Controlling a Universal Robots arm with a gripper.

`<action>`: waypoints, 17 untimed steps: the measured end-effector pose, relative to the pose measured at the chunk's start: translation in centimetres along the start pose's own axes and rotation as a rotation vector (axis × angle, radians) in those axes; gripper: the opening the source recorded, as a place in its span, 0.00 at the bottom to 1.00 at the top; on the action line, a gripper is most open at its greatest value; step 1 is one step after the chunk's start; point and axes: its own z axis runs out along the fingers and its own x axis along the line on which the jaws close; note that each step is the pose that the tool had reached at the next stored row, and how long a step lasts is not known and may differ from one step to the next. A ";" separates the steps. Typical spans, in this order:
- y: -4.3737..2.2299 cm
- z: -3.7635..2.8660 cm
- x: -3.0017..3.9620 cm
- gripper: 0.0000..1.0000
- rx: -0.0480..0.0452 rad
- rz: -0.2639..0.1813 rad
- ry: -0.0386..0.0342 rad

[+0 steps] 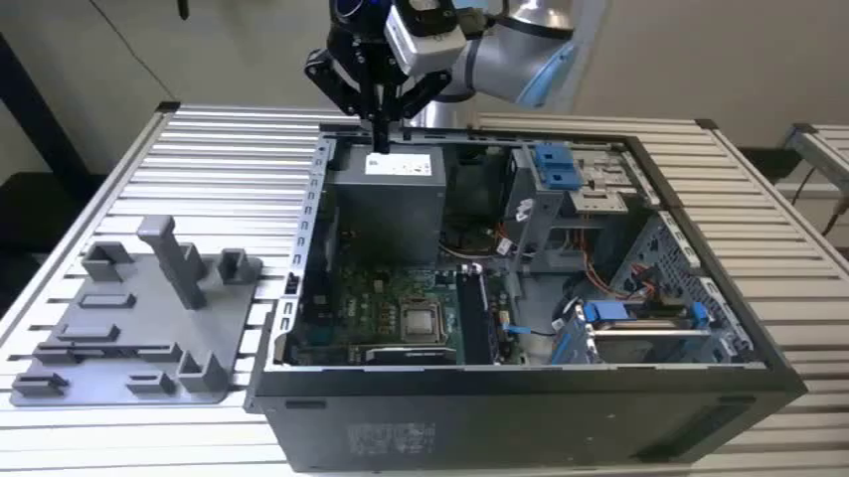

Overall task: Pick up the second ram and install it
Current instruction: 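Reach for the second ram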

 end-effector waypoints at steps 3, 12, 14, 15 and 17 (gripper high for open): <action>0.00 0.00 0.00 0.11 0.0000 0.000 0.0000; 0.00 0.00 0.00 0.11 0.0000 0.000 0.0000; 0.00 0.00 0.03 0.11 0.0001 0.000 0.0000; -0.01 -0.01 0.19 0.11 0.0002 0.000 0.0001; -0.04 -0.02 0.55 0.11 0.0001 0.000 0.0000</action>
